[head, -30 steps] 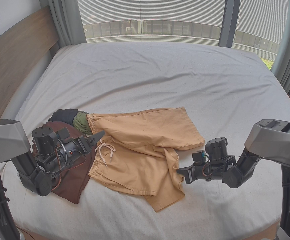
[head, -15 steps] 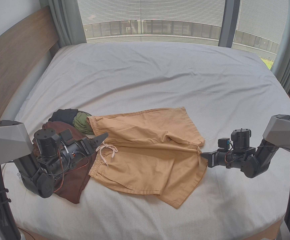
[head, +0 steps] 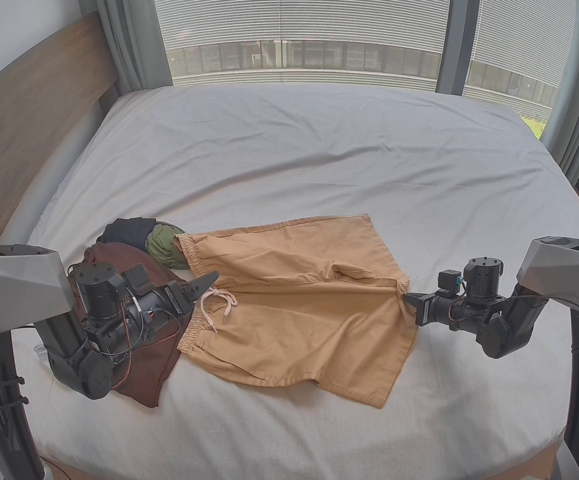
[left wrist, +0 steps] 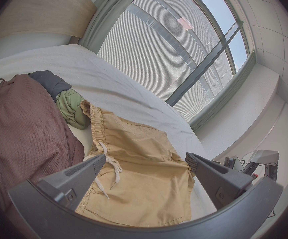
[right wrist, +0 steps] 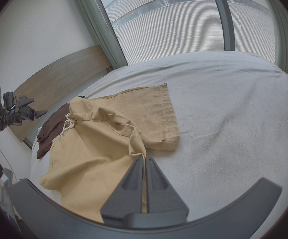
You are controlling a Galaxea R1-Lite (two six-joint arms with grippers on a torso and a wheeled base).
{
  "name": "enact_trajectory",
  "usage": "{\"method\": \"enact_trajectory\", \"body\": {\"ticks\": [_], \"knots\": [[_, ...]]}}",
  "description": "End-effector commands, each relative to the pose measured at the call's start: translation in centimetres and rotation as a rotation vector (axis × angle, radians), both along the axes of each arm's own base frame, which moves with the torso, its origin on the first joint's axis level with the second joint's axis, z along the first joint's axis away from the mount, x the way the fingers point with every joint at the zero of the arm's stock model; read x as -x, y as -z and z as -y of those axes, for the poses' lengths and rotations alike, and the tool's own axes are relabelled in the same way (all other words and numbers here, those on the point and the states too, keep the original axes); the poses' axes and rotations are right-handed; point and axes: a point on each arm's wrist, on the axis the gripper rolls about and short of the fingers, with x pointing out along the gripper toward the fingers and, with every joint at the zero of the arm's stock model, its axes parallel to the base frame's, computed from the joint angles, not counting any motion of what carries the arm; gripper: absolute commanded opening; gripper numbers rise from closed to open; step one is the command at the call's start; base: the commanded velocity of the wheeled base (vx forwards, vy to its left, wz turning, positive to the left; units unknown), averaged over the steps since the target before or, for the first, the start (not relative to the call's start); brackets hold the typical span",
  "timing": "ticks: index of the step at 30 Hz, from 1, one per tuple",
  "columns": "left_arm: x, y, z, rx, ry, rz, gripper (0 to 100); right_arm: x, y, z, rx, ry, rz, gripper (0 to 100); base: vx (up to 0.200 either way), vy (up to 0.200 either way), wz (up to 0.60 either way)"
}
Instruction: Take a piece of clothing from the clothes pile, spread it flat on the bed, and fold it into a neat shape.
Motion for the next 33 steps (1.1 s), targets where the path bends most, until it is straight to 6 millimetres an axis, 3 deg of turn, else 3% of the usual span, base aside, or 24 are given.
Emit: {"method": "enact_trajectory", "body": {"ticks": [1,15,16,24,28,33], "knots": [[-0.2,1.1,0.0,-0.006,-0.001,-0.026,100,-0.5,1.6,0.7,-0.008,0.027,-0.009,0,0.000,0.000,0.00],[-0.3,1.7,0.3,-0.005,0.005,-0.020,100,-1.3,1.4,1.3,-0.042,0.055,0.014,0,0.000,0.000,0.00],[-0.3,1.7,0.3,-0.005,0.005,-0.020,100,-1.3,1.4,1.3,-0.042,0.055,0.014,100,0.000,0.000,0.00],[0.1,1.9,-0.2,-0.014,-0.005,-0.043,100,-1.0,-1.0,1.5,-0.093,0.102,0.090,100,0.000,0.000,0.00],[0.2,1.9,-0.8,-0.015,-0.023,-0.051,100,1.3,-3.2,2.0,-0.092,0.112,0.079,100,0.000,0.000,0.00],[0.2,1.9,-1.4,-0.016,-0.041,-0.065,100,4.3,-4.2,2.8,-0.086,0.127,0.039,100,0.000,0.000,0.00]]}}
